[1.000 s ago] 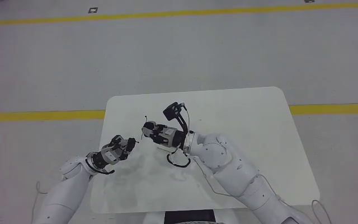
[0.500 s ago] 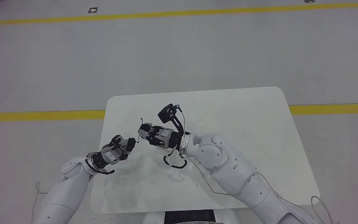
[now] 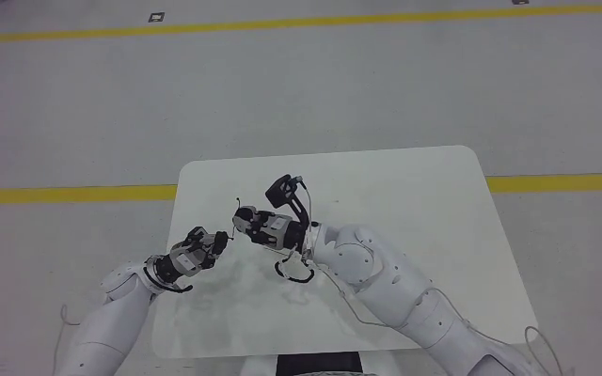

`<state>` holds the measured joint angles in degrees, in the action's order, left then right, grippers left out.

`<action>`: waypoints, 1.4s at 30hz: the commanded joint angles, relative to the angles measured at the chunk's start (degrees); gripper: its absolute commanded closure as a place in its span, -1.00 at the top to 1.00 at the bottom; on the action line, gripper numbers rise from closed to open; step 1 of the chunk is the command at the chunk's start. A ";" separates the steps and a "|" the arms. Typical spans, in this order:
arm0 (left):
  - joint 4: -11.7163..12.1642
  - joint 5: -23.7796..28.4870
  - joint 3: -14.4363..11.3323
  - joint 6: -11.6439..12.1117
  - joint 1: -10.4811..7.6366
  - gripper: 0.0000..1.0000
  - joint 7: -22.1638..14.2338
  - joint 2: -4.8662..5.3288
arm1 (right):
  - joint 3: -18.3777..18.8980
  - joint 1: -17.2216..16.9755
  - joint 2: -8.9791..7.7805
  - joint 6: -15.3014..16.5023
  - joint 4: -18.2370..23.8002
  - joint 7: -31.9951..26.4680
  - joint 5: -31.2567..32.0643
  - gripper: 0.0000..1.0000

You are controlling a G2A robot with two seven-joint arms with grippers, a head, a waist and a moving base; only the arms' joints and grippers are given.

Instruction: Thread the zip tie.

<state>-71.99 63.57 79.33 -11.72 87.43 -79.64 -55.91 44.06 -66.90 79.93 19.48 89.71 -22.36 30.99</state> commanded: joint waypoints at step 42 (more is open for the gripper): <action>0.00 0.00 0.00 0.00 0.00 -1.00 0.00 0.00 | -4.22 2.71 -3.14 0.00 0.63 2.48 -2.42 -1.00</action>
<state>-71.99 63.57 79.33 -11.72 87.43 -79.64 -55.91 39.95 -64.28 76.82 19.48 90.36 -19.85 28.65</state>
